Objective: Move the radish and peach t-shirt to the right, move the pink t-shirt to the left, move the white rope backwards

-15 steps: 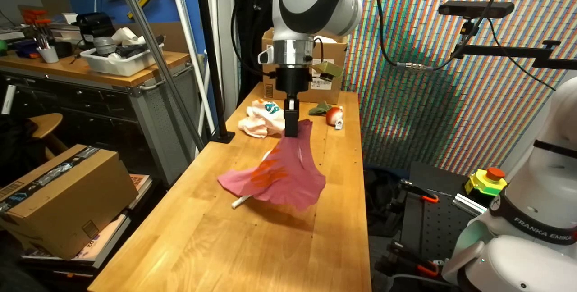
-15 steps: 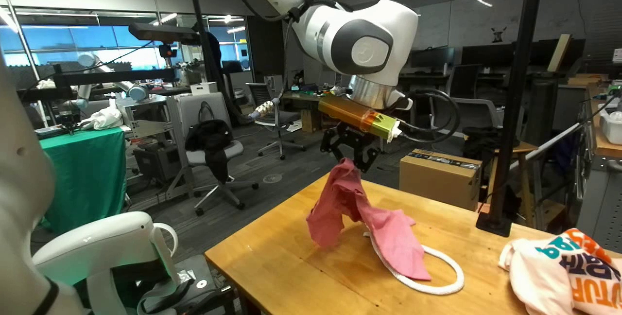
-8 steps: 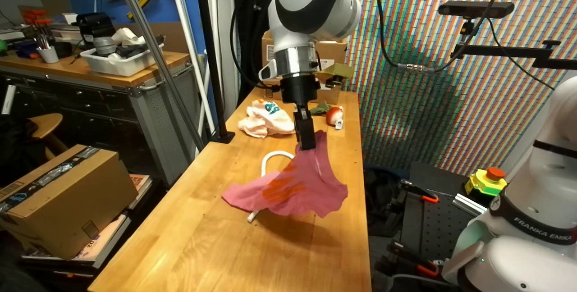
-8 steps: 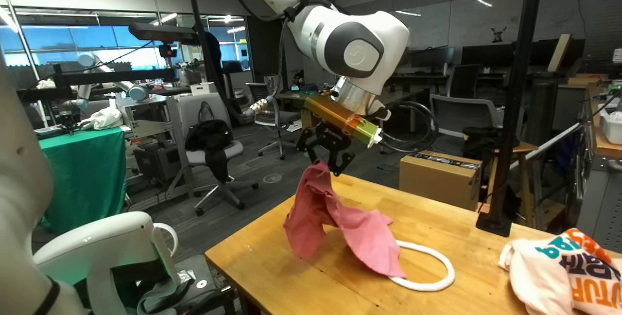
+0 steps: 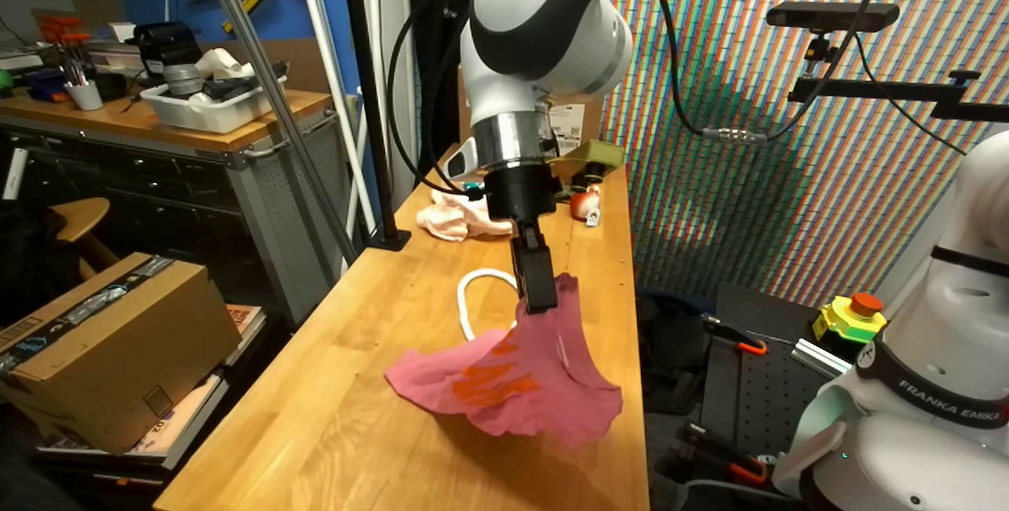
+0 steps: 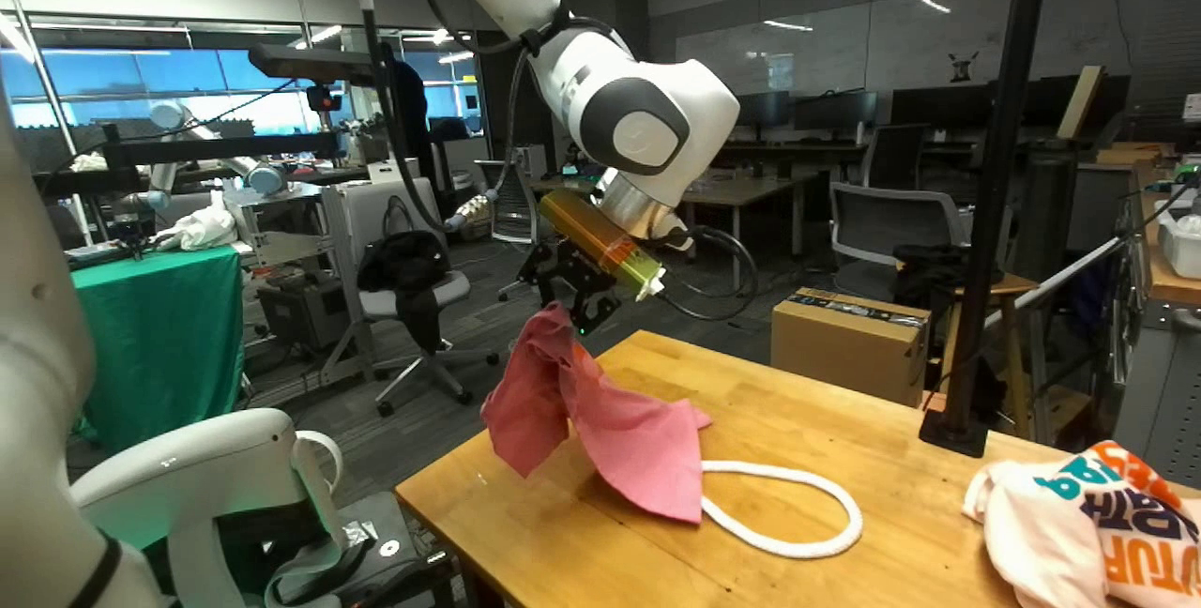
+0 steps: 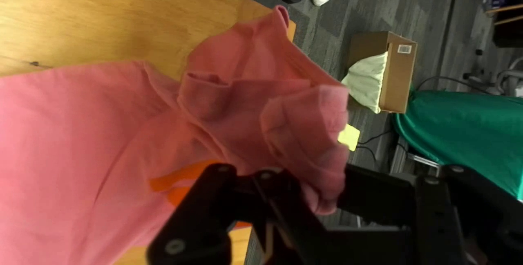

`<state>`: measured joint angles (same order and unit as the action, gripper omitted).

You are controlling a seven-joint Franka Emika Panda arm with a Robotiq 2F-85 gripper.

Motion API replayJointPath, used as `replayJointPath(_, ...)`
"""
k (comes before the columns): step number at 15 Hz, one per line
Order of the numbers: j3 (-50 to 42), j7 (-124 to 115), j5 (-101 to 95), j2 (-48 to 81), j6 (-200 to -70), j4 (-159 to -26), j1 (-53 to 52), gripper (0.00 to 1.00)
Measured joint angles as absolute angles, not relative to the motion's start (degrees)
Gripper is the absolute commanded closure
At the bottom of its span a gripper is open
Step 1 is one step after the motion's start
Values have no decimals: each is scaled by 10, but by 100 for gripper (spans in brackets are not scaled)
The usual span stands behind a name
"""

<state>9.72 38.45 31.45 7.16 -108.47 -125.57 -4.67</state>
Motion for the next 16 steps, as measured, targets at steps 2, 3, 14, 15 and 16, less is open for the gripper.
replayJointPath(2,103,385,330,75,-1085,-1262,-54,100)
replayJointPath(3,106,386,338,76,-1085,-1265,-57,100)
replayJointPath(14,128,411,398,102,-1073,-1279,-80,100)
replayJointPath(15,130,411,398,104,-1073,-1280,-83,100)
replayJointPath(16,131,411,398,106,-1073,-1282,-85,100)
